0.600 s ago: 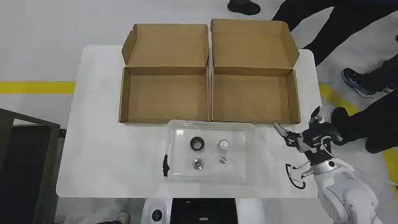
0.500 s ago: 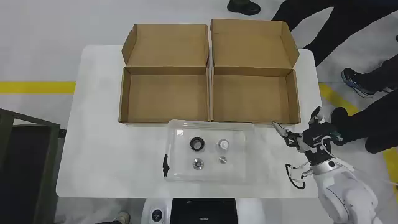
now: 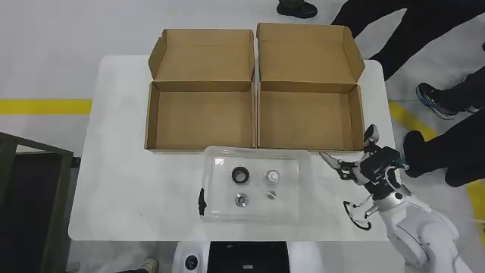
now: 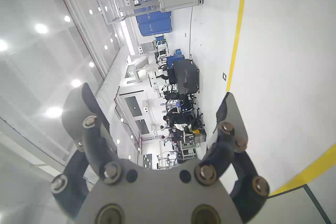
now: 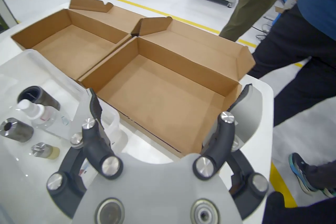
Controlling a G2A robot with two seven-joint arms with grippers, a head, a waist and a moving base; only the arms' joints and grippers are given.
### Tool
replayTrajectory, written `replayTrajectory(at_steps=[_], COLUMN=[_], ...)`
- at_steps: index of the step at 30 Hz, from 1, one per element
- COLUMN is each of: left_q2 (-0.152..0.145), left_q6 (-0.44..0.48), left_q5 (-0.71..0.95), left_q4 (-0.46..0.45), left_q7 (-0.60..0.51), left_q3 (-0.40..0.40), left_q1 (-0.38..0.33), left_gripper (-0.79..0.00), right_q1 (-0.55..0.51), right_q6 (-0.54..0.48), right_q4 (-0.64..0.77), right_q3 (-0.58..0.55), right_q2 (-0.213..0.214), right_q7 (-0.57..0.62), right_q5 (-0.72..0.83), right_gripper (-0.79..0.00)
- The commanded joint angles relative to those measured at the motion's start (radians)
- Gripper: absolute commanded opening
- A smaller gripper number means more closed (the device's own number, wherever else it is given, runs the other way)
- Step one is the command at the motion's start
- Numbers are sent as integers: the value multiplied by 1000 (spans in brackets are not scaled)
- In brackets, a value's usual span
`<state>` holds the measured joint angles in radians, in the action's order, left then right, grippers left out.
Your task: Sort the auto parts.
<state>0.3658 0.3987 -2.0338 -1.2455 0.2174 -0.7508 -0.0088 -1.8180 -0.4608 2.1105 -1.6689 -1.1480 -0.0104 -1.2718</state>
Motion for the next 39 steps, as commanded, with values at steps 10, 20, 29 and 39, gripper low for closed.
replayTrajectory(at_steps=[10, 20, 29, 39], left_q2=[0, 0, 0, 0], left_q6=[0, 0, 0, 0], left_q5=[0, 0, 0, 0], left_q4=[0, 0, 0, 0], left_q7=[0, 0, 0, 0], left_q3=[0, 0, 0, 0], left_q1=[0, 0, 0, 0], left_gripper=[0, 0, 0, 0], right_q1=[107, 165, 173, 158], right_q6=[-235, -315, -344, -337], right_q4=[-10, -6, -20, -26], right_q3=[112, 276, 331, 319], right_q2=[11, 12, 21, 31], right_q7=[65, 65, 89, 189], right_q5=[36, -108, -221, -218], right_gripper=[0, 0, 0, 0])
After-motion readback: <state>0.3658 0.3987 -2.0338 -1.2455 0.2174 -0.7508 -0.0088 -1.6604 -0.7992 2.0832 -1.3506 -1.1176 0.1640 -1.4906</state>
